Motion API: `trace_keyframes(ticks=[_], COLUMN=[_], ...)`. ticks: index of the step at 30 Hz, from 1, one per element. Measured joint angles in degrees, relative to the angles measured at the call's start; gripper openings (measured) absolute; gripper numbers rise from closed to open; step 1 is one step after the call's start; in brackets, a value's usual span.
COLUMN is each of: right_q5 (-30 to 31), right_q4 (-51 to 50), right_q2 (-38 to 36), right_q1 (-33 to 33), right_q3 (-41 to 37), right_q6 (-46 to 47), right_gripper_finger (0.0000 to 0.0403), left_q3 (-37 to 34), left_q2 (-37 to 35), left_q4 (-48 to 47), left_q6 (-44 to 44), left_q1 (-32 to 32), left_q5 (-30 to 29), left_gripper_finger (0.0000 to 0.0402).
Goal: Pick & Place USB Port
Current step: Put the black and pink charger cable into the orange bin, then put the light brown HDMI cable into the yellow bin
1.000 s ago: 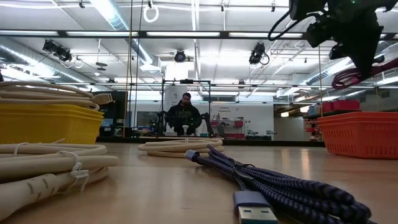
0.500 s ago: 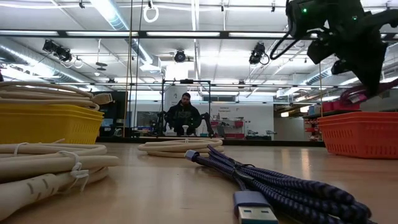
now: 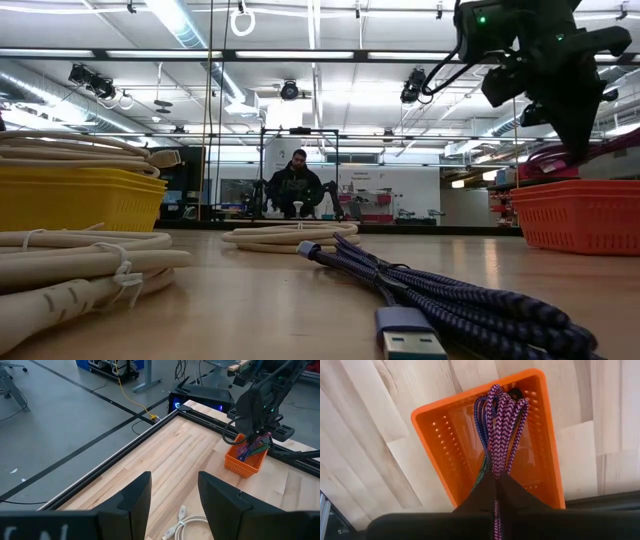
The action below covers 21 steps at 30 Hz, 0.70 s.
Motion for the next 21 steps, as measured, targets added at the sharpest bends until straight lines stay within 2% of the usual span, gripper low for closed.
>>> trace_keyframes(ticks=[10,21], right_q5=[-0.8,1.5], right_q4=[0.6,0.6], right_q2=[0.2,0.2], right_q1=[0.0,-0.1], right_q3=[0.0,0.0], right_q6=[-0.1,0.0], right_gripper_finger=[0.0002,0.0061], left_q3=[0.0,0.0], left_q2=[0.0,0.0], left_q4=[0.0,0.0], left_q6=[0.0,0.0], left_q1=[0.0,0.0], left_q5=[0.0,0.0], left_gripper_finger=[0.0169,0.0169])
